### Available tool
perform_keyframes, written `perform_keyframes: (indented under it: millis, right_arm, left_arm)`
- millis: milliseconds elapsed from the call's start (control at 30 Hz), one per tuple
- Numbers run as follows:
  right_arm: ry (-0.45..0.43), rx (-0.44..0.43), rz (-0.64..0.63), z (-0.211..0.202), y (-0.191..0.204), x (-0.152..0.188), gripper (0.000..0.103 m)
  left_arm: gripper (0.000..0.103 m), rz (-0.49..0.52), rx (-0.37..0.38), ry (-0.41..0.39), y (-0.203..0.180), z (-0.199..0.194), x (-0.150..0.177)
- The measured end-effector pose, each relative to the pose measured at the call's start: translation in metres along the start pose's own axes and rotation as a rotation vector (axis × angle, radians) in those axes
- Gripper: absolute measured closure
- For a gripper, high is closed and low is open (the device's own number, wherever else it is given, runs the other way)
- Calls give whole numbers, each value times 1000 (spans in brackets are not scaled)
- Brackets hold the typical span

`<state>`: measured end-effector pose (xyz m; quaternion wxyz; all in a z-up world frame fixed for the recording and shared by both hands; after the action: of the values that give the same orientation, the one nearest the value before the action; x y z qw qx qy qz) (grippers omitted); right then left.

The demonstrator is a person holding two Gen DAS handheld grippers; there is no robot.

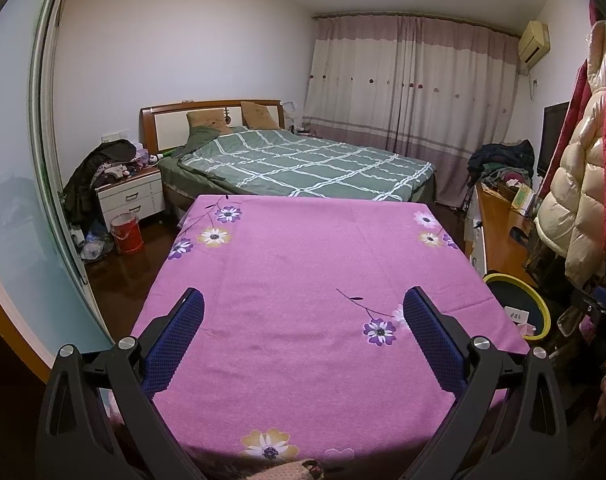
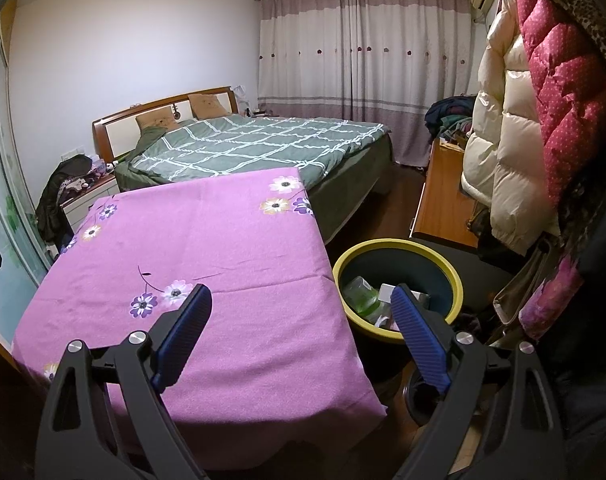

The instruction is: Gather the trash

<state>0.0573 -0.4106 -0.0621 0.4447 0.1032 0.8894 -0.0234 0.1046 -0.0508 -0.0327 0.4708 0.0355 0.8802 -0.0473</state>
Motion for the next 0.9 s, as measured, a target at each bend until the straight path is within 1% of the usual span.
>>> perform_keyframes:
  millis: [367,733,833,900]
  right_arm:
    - [8,-2,-3,3,3,3,17]
    - [18,-5,-8,6,3,4,16]
    - [22,-6,-10,8,5,5,16]
    - [25,-8,-11,10,5,4,16]
  left_arm:
    - [5,-1,7,4,-1,2,1]
    - [5,-3,3,36,-2,14,3]
    - [5,-16,30,56,-2,19,6]
    - [5,-20,57,50,-4,21,6]
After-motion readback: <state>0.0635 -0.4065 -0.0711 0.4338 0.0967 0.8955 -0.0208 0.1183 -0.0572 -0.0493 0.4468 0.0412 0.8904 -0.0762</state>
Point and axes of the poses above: each gripper's, at about its wrist camera, not at the fingertips, and z roughly the way its jaws point, y to its left, x to its underside, the point moved 9 cm from there along z, roughly the way its jaws point, and after that the axes turned 5 degrees about y, right-handed, at the moved point
